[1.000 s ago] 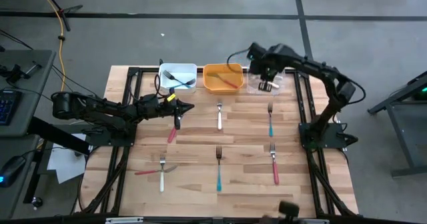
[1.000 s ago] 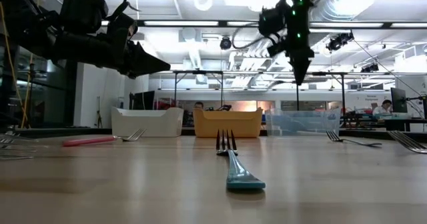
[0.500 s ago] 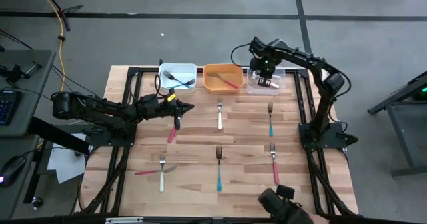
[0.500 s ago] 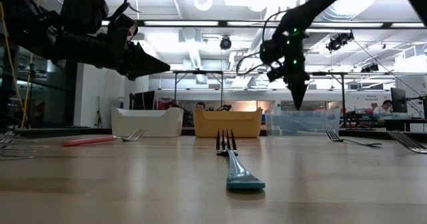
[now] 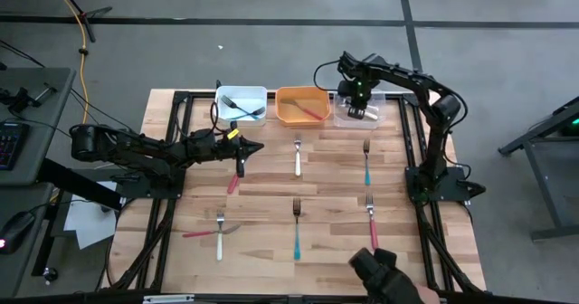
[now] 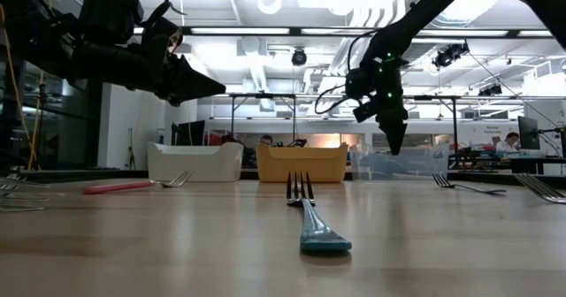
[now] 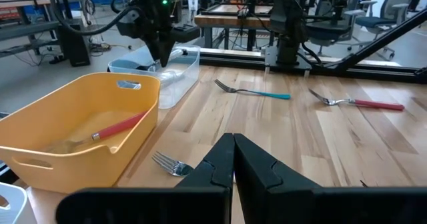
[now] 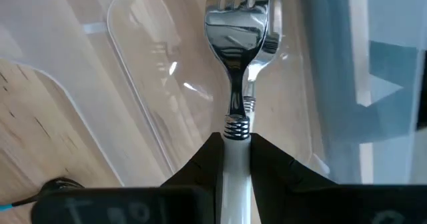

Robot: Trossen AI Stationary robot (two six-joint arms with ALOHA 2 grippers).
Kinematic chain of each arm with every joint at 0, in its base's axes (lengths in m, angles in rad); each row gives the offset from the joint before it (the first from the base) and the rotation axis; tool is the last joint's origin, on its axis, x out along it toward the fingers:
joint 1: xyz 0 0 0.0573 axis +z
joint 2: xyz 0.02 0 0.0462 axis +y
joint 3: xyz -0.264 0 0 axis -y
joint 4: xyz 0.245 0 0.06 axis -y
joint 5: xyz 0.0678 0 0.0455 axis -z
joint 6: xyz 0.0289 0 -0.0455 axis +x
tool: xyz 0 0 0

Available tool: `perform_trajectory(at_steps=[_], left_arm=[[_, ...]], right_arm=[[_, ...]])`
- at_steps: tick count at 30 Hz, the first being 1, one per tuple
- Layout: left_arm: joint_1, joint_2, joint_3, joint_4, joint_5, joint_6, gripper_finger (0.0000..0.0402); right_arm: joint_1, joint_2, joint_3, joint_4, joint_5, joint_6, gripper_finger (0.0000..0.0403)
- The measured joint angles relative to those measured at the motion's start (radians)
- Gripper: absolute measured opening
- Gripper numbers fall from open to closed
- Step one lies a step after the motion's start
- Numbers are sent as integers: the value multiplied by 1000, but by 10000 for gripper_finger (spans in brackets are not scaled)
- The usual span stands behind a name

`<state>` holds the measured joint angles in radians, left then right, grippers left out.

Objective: Sort silverware by color (type)
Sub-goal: Put the bottom right white fork into the transparent bin, then put the bottom left pink fork into the yellow bin

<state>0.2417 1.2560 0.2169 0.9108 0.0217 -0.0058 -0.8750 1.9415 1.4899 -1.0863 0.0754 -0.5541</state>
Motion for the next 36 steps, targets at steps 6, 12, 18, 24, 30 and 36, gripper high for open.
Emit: perform_trajectory(at_steps=[6,12,18,24,30,36], left_arm=[[0,0,0,0,0,0,1],[0,0,0,0,0,0,1],[0,0,0,0,0,0,1],[0,0,0,0,0,1,1],[0,0,0,0,-2,2,1],[0,0,0,0,-3,-1,1]], right_arm=[[-20,19,0,-2,1,-3,49],[-48,24,0,-2,2,-12,50],[-69,24,0,4,2,-27,51],[-75,24,0,8,3,-22,74],[-75,24,0,11,12,-5,107],[-62,-14,0,-14,44,6,88]])
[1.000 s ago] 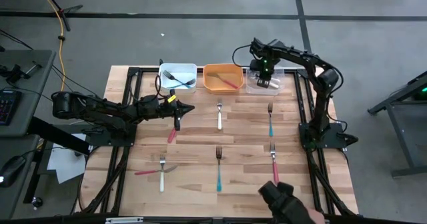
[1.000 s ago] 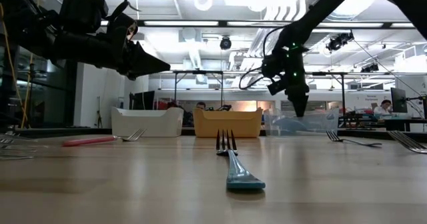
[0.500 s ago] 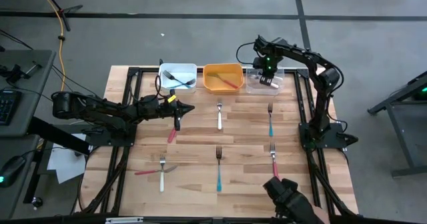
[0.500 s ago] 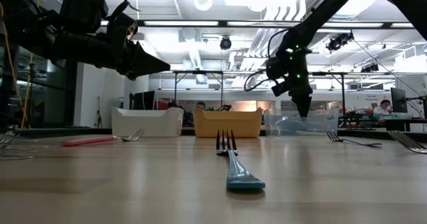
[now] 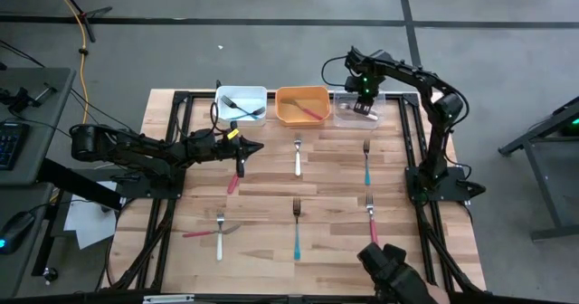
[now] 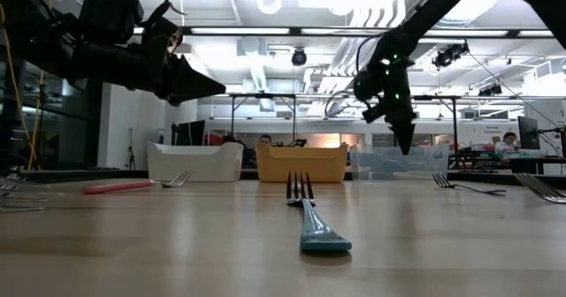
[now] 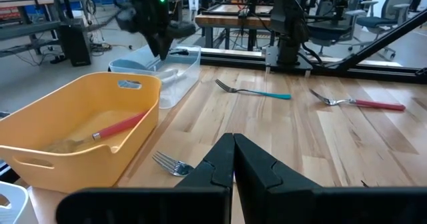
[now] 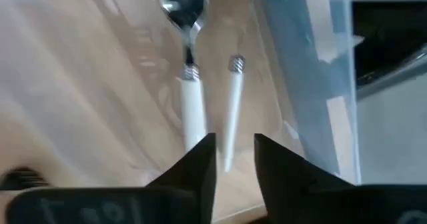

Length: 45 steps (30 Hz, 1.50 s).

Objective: Sort silverware by color (type)
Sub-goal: Put the bottom left pink fork into the yellow bin

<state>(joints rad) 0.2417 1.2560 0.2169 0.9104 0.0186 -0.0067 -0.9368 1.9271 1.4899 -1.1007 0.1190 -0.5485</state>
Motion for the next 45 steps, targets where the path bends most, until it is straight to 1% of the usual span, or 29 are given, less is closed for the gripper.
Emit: perform_trajectory(at_steps=[5,6,11,13,17,20,23,26,28,30,34,36,39,42,45], left_arm=[[0,0,0,-2,0,-13,1],[0,0,0,-6,0,-17,1],[0,0,0,-31,0,-19,1],[-2,0,0,-36,0,-20,1],[-14,0,0,-37,-1,-19,1],[-24,0,0,-44,0,-18,1],[-30,0,1,-56,0,-18,1],[-42,-2,28,-113,1,-13,1],[-62,-20,65,-202,3,5,1],[-87,-45,121,-348,0,20,1],[-150,-102,262,-714,-21,24,1],[-187,-128,333,-918,-36,-2,0],[-249,-148,441,-1222,-63,-89,0],[-326,-147,535,-1492,-86,-226,0],[-418,-140,594,-1667,-85,-387,3]], right_arm=[[30,-87,0,50,-112,45,17],[41,-103,0,69,-132,53,9],[112,-152,0,179,-195,106,10],[145,-170,-29,262,-208,126,7],[211,-219,-195,514,-260,189,2],[279,-267,-357,735,-265,257,1],[360,-335,-491,984,-219,315,1],[436,-407,-603,1192,-155,383,1],[485,-453,-670,1322,-110,415,1],[531,-497,-737,1429,-74,426,0],[599,-565,-846,1560,-19,444,0],[622,-598,-893,1600,13,444,0],[649,-637,-958,1615,52,437,0],[656,-669,-1005,1639,79,410,0],[649,-702,-1035,1659,83,417,0]])
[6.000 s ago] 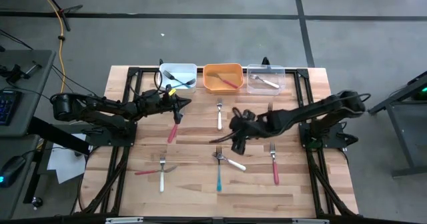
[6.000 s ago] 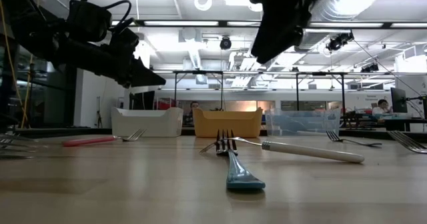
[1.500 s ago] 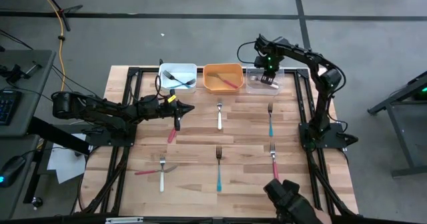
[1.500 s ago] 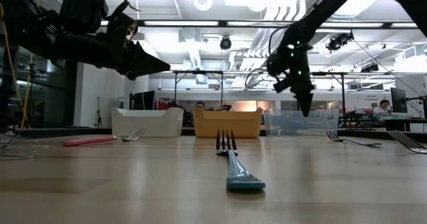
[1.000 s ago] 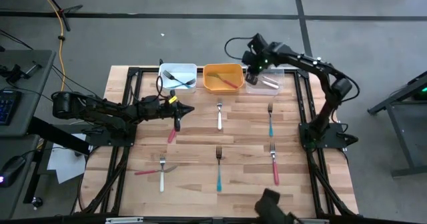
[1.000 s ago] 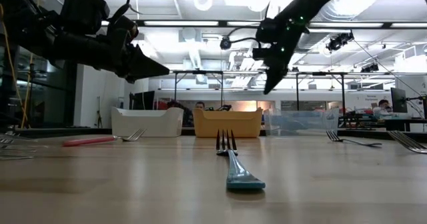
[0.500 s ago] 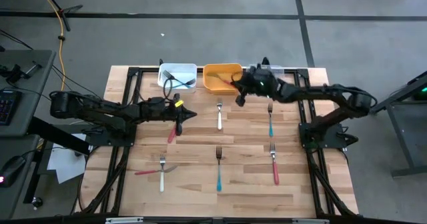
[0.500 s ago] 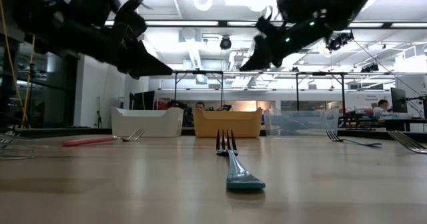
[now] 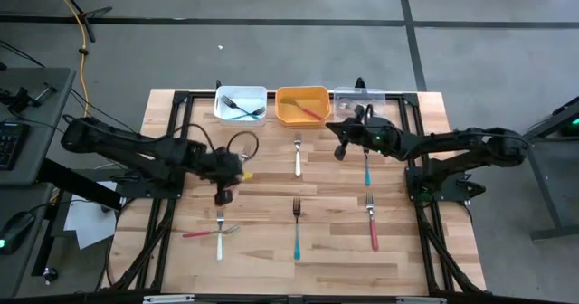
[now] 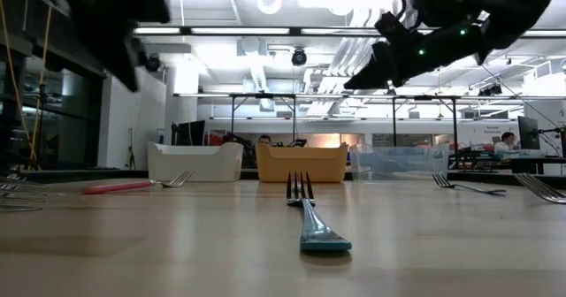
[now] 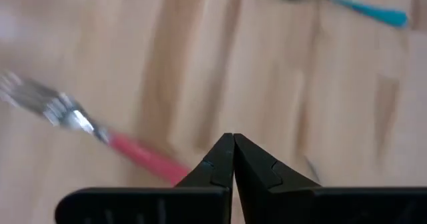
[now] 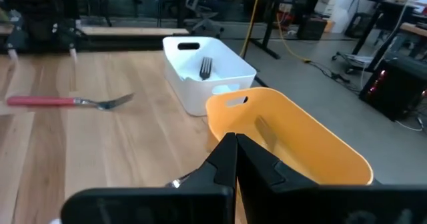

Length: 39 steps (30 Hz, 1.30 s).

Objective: Sort silverware by color (type)
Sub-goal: Put the bottom left pink fork into the yellow bin

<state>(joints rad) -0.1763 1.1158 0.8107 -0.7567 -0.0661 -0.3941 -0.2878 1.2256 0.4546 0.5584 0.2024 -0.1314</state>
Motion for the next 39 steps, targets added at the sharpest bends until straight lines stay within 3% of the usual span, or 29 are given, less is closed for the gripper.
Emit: perform_trajectory(at_steps=[6,12,17,26,30,39], left_arm=[[-193,9,57,-168,88,-360,33],[-387,59,73,-188,110,-590,75],[-490,151,72,-184,110,-633,100],[-541,305,63,-156,116,-652,111],[-541,319,-2,-50,164,-672,111],[-538,318,-80,37,142,-682,111]], right_arm=[[0,-18,-13,6,-1,-4,0],[0,-18,-13,6,-1,-7,0],[0,-18,-13,6,-2,-8,0],[0,-18,-13,4,-3,-8,0],[0,-18,-13,4,-3,-8,0],[0,-17,-13,4,-3,-8,0]])
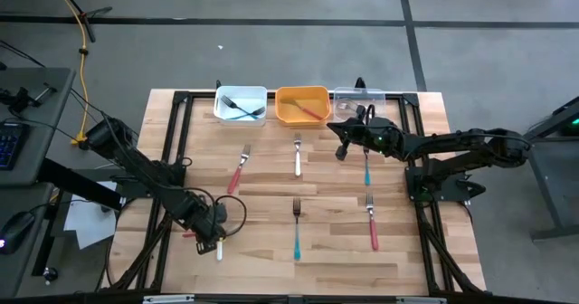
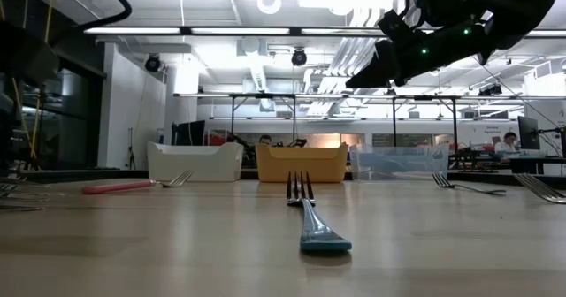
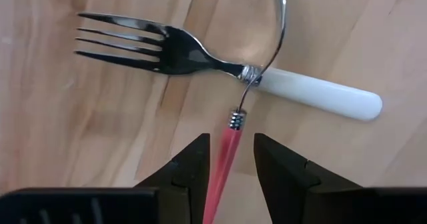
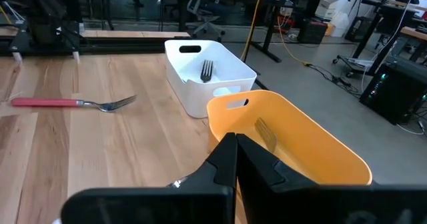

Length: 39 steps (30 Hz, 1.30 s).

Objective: Sort silverware by color (type)
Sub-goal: Put the bottom left pink fork into the yellow bin

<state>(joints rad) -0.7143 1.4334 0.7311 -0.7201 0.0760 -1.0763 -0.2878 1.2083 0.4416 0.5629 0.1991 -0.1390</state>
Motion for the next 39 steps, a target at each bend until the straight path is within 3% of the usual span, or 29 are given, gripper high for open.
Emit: perform_trajectory(at_steps=[10,20,25,32,39], left_arm=[[0,0,-80,83,11,2,106],[1,-7,-107,99,18,1,33],[-2,-49,-59,76,31,4,27],[14,-207,-56,135,-288,-17,27],[164,-358,-209,465,-476,255,27]], right_arm=[[0,0,0,2,0,0,0],[0,0,0,2,0,0,0],[0,0,0,3,0,0,0],[0,0,0,3,0,-9,0],[0,0,0,3,-19,7,0]])
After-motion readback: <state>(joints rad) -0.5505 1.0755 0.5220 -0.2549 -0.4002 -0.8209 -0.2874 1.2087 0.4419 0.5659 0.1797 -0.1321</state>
